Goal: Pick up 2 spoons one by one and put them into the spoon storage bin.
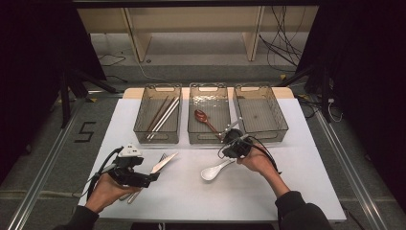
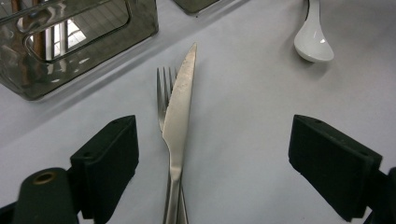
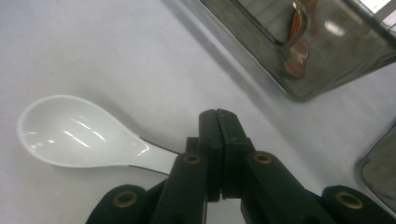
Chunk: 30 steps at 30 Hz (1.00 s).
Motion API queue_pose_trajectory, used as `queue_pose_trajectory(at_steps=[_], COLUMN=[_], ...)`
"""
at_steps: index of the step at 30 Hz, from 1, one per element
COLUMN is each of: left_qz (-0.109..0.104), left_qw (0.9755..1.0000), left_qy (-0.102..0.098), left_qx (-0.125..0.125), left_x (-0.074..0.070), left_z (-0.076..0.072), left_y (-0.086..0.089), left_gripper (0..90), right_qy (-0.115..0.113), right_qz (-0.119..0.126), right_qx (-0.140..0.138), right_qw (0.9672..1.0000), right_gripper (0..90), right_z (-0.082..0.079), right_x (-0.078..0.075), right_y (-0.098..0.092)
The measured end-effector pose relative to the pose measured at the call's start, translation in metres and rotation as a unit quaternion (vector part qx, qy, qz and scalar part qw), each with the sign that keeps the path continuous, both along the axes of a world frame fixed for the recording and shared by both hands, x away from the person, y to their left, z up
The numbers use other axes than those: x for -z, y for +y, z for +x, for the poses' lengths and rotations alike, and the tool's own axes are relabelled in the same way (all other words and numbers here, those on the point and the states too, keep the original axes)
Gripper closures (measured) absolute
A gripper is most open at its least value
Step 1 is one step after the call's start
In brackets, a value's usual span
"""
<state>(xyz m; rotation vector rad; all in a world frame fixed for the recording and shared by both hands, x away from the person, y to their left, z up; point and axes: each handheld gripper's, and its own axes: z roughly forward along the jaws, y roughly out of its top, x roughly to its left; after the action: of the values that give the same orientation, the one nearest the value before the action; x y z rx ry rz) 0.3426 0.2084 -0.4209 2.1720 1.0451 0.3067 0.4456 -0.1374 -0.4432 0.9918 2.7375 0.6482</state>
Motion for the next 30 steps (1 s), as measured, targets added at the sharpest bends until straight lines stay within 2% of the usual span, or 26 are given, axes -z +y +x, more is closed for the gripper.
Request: queue_pose_trajectory(at_steps=[11, 15, 24, 30], left_qz=[0.0, 0.002, 0.002, 0.003], left_qw=[1.0, 1.0, 1.0, 1.0], left_qy=[0.003, 0.005, 0.005, 0.005], left_qx=[0.002, 0.006, 0.006, 0.007], left_x=[0.001, 0.002, 0.002, 0.002], left_z=[0.0, 0.0, 0.0, 0.0], left_y=[-0.001, -0.004, -0.004, -0.004], left_gripper=[15.5, 15.5, 15.5, 15.5], right_qy=[0.021, 0.031, 0.058, 0.074], right_qz=[-0.021, -0.027, -0.03, -0.036], right_qx=[0.007, 0.007, 0.006, -0.006], right_qw=[0.9995, 0.9991, 0.9978, 0.9966], right_gripper=[90.0, 90.0, 90.0, 90.0], right_z=[0.006, 0.005, -0.008, -0.025], right_x=[0.017, 0.018, 0.017, 0.016], right_y=[-0.001, -0.003, -0.014, -0.022])
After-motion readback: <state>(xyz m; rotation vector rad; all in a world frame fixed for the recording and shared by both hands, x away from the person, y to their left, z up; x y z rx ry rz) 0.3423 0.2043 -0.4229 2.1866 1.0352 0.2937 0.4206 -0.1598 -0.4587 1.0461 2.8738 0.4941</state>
